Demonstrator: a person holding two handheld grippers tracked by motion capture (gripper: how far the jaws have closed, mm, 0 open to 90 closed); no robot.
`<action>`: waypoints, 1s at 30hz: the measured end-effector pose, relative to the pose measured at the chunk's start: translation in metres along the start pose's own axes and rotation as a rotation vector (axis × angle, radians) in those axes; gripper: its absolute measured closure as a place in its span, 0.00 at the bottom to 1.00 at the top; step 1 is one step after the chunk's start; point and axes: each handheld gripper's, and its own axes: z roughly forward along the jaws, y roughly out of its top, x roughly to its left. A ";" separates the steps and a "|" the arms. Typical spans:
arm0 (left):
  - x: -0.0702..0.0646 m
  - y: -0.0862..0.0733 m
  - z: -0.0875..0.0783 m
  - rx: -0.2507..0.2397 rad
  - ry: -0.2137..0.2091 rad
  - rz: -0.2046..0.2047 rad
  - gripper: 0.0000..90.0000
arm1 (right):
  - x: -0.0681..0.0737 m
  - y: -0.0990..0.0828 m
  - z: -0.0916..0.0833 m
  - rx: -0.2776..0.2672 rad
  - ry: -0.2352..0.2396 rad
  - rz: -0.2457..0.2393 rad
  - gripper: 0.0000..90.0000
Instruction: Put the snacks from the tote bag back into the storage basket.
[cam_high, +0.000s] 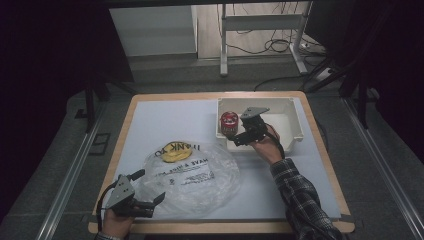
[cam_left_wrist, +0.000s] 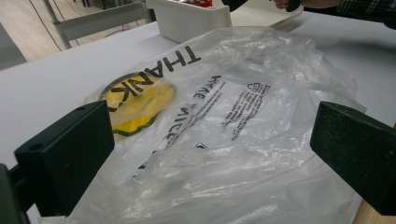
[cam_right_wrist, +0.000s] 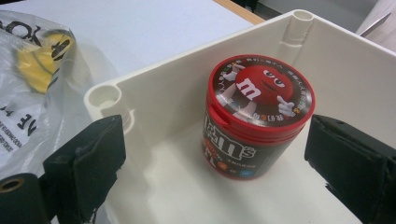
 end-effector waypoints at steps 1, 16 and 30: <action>0.000 0.000 0.000 0.000 0.000 0.000 0.00 | 0.001 0.000 -0.001 -0.001 0.000 0.002 0.06; 0.000 0.000 0.000 -0.001 0.000 0.000 0.00 | 0.010 -0.003 -0.008 0.000 0.009 0.005 0.05; 0.000 0.000 0.000 -0.003 -0.001 -0.001 0.00 | 0.019 -0.007 -0.015 -0.010 0.007 0.001 0.04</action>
